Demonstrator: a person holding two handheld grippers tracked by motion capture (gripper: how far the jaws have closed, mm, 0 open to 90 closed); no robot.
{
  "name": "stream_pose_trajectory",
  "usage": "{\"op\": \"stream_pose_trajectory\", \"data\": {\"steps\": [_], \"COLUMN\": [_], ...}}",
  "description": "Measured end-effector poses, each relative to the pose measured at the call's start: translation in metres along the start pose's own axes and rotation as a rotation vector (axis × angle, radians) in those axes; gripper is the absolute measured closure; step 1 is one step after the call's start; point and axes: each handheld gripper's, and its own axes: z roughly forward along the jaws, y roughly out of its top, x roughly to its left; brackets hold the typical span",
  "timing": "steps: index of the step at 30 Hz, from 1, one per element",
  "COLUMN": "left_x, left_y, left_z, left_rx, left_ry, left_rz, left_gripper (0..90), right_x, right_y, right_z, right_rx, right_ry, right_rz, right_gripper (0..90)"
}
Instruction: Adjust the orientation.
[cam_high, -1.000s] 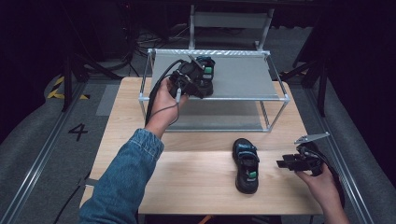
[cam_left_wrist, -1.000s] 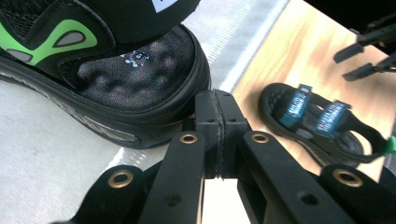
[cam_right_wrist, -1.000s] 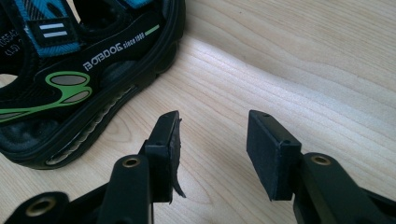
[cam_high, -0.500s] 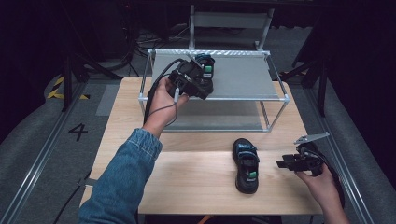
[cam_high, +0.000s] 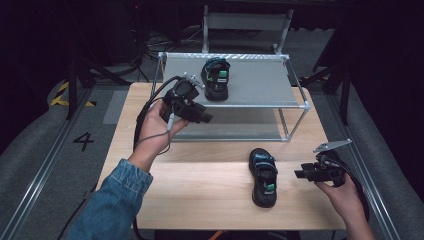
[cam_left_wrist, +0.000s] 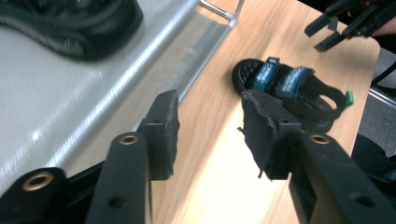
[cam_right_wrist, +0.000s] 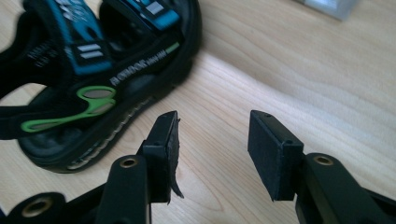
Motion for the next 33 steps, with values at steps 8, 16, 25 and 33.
{"op": "stream_pose_trajectory", "data": {"steps": [8,16,25,33], "left_x": [-0.007,-0.001,0.006,0.011], "left_y": [-0.048,-0.094,-0.132,-0.150], "left_z": [-0.008,-0.006,0.005,0.016], "left_rx": [0.008,0.017,0.055,0.087], "left_ry": [0.051,0.096,0.110,0.156], "left_rz": [-0.051,-0.099,-0.129,-0.153], "left_gripper": [50.8,43.5,40.2,39.9], "right_x": [0.017,0.034,0.053,0.063], "right_y": [0.018,0.032,0.047,0.059], "right_z": [-0.014,-0.015,-0.011,-0.001], "right_rx": [-0.019,-0.015,0.018,0.087], "right_ry": [0.006,0.033,0.069,0.081], "right_rz": [-0.059,-0.099,-0.148,-0.185], "right_gripper": [53.3,53.2,52.9,52.4]}}
